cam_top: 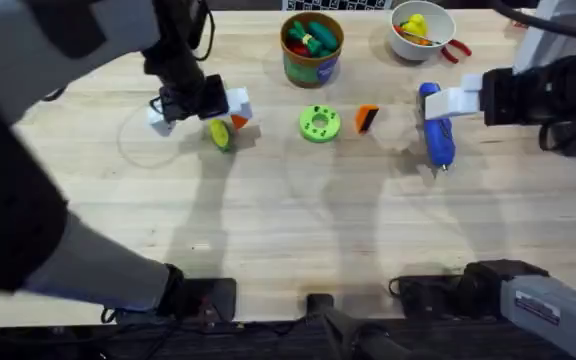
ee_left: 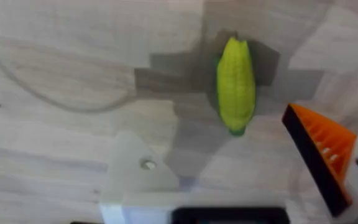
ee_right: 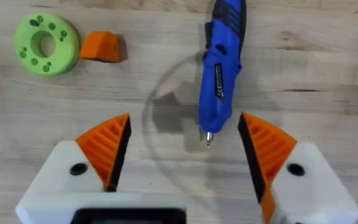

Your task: Pick up the gripper from the table and insert it into the empty holder that is missing its gripper. Then pick up a screw, insert it into the mounting hole, and use the screwdriver to tighten it. Finally, clean up the table by picking up the vegetable and placing it into the bucket.

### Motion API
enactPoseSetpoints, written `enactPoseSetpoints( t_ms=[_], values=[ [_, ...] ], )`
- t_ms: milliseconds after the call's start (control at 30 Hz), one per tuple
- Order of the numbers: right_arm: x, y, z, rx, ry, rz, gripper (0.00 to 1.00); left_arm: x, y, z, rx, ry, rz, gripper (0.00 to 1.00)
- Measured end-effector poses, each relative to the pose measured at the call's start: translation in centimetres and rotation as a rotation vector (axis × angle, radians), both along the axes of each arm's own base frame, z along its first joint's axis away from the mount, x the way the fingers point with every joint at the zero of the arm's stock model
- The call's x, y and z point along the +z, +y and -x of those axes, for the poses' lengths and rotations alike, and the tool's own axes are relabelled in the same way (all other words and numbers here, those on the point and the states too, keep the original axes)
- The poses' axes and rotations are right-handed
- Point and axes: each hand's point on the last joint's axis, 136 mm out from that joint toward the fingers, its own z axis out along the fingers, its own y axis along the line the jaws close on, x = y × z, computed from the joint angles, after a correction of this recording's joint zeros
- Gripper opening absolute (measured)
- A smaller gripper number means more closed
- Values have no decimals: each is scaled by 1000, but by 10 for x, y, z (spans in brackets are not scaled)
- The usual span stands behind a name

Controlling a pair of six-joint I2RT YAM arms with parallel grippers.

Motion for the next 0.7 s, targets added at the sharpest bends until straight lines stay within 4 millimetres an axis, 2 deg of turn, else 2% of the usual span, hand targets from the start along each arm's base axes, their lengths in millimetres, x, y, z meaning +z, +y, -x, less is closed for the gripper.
enactPoseSetpoints(
  t_ms=[133,267,367,400,500,533,567,700],
  values=[
    [0,0,0,0,0,0,992,-17,-4,-18,21,-9,22,980],
    [0,0,1,0,4,0,992,-32,-2,-21,50,19,37,843],
    [-1,0,2,0,9,0,992,-37,4,-20,76,39,41,658],
    [-1,0,2,0,9,0,993,-38,6,-20,87,42,43,553],
    [-1,0,2,0,10,0,994,-38,7,-20,95,43,47,128],
    [-1,0,2,0,10,0,994,-38,7,-19,95,46,47,47],
    [-1,0,2,0,10,0,991,-38,7,-18,94,53,47,17],
    [-1,0,2,0,11,0,994,-38,5,-15,91,63,50,20]
  ],
)
